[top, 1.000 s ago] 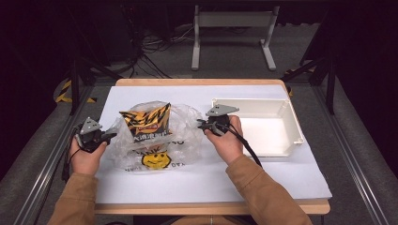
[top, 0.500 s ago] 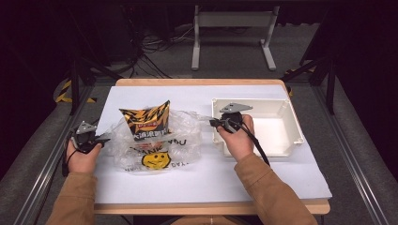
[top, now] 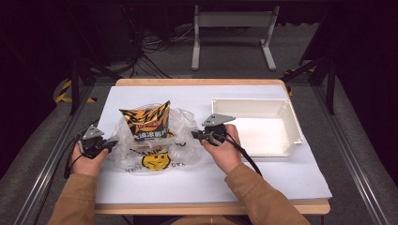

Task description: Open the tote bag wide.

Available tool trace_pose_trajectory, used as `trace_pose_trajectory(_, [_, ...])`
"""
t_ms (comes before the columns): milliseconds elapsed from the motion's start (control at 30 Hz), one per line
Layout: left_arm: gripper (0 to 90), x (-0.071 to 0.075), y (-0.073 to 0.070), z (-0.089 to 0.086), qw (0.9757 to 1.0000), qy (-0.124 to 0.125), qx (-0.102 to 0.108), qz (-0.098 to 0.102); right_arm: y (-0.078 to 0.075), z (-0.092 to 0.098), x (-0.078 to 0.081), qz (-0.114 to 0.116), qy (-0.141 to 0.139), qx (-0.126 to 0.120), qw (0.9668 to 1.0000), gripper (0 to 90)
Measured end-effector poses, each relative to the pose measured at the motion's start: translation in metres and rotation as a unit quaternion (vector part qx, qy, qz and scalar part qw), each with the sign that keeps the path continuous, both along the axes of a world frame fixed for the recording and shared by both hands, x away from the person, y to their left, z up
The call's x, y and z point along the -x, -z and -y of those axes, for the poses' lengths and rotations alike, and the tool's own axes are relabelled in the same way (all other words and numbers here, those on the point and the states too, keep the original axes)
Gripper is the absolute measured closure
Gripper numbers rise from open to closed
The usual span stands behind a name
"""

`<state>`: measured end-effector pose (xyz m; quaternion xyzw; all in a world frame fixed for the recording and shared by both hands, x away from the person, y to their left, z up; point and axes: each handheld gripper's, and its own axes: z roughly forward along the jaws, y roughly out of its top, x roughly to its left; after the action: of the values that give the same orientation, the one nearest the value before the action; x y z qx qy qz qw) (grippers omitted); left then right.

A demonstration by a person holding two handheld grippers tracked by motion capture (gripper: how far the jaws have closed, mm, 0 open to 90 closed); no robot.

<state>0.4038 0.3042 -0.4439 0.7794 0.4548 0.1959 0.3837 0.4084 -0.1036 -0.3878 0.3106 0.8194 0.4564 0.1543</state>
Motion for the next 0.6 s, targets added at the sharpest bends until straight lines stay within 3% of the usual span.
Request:
trace_pose_trajectory(200, [83.2,0.004,0.001,-0.002,0.9998,0.005,0.018,0.004,0.014,-0.011,0.011,0.0,-0.016,-0.006,0.9999,87.3])
trace_pose_trajectory(433, [83.2,0.003,0.003,0.0,0.9999,0.005,0.011,-0.001,0.038,-0.023,0.02,-0.01,-0.023,0.052,0.9983,87.0])
trace_pose_trajectory(600, [82.4,0.0,0.006,-0.002,0.9999,0.0,0.006,-0.011,0.051,-0.023,0.019,-0.028,-0.014,0.072,0.9969,86.7])
